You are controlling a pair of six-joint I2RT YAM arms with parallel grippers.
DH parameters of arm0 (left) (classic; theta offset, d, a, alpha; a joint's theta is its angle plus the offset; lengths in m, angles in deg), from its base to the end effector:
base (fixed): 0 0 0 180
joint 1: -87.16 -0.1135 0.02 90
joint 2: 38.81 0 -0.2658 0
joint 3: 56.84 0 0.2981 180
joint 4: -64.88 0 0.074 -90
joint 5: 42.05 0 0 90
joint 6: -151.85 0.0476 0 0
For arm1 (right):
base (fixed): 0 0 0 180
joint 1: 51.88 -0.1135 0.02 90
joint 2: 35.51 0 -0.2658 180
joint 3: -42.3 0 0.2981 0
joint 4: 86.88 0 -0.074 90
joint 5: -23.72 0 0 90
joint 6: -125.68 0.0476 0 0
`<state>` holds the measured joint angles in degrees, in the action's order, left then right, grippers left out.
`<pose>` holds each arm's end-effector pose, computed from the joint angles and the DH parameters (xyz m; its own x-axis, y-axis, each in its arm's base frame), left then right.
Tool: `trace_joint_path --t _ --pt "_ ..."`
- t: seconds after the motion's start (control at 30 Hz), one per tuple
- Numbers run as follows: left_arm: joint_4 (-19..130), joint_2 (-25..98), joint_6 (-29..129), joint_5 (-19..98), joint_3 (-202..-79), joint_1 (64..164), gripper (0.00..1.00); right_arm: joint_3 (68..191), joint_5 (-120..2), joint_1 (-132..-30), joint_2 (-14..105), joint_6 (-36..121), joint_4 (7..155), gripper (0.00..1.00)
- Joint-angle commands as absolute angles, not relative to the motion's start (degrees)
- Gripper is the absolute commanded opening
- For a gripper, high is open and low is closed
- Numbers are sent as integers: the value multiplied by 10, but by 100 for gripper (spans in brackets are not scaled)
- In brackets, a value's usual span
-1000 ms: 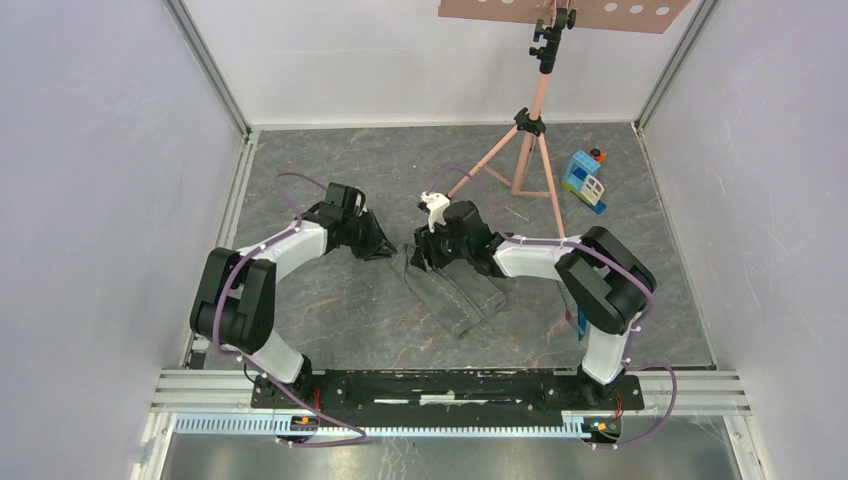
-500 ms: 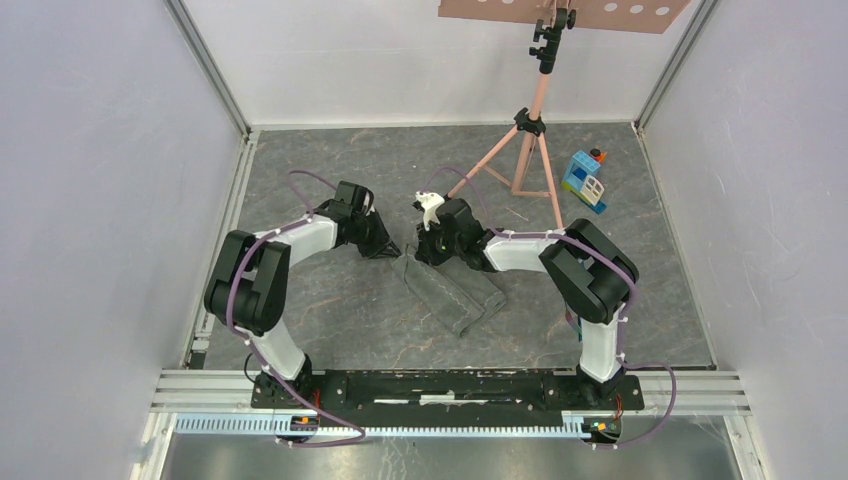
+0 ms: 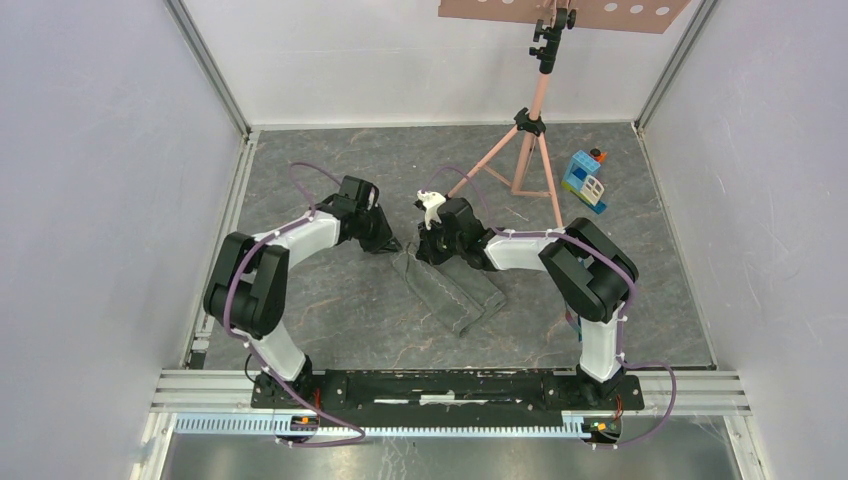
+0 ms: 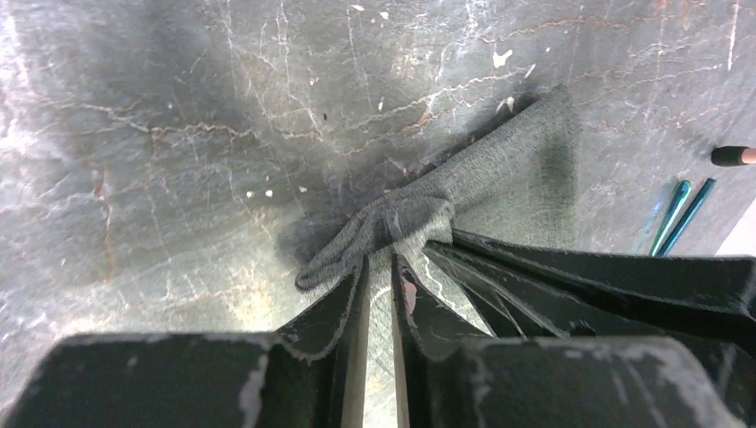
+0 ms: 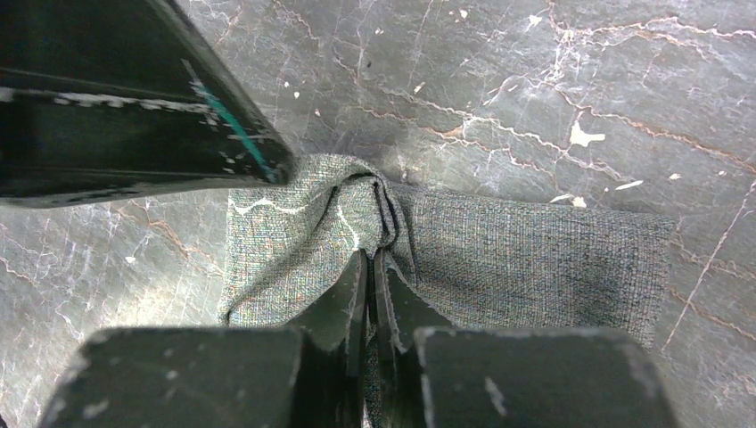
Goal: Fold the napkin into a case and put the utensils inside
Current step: Smooth out the 2/3-rectangle-folded napkin at the center of the board.
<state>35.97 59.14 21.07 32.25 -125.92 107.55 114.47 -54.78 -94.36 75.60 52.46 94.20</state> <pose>0.3533 -0.1451 0.1314 -0.9079 -0.3334 -0.2542 -0.1616 0.8378 -0.5216 0.3202 0.3061 0.1001 -0.6579 -0.2189 -0.7206 -0.6141 0.7098 0.3451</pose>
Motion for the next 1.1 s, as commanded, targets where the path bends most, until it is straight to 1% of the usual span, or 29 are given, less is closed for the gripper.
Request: trace_joint_path --t 0.0,0.03,0.17,0.43,0.53,0.6,0.73,0.8,0.87,0.93,1.03,1.07 --pt "340 525 220 349 -1266 1075 22 1160 -555 -937 758 525 954 8" --pt "345 517 214 346 -1260 1076 21 1158 -555 -936 757 525 954 8" --pt "383 515 183 310 -1232 1076 14 1158 -553 -935 757 525 955 8" --pt "455 603 171 261 -1239 1076 7 1159 -543 -934 758 527 957 9" --pt "464 627 170 262 -1246 1076 6 1163 -532 -934 751 529 944 11" --pt "456 632 176 278 -1246 1076 5 1166 -532 -933 732 523 919 16" --pt "444 638 184 287 -1243 1075 5 1160 -530 -934 678 497 864 43" --pt "447 640 184 286 -1238 1075 4 1151 -501 -934 661 488 859 53" --pt "448 639 186 286 -1233 1076 4 1146 -459 -934 655 492 868 57" --pt "448 639 188 287 -1231 1076 3 1139 -396 -934 666 507 909 62" --pt "446 639 190 285 -1230 1076 3 1147 -304 -934 705 546 960 62" --pt "444 639 190 286 -1230 1075 2 1143 -290 -934 716 559 981 62"
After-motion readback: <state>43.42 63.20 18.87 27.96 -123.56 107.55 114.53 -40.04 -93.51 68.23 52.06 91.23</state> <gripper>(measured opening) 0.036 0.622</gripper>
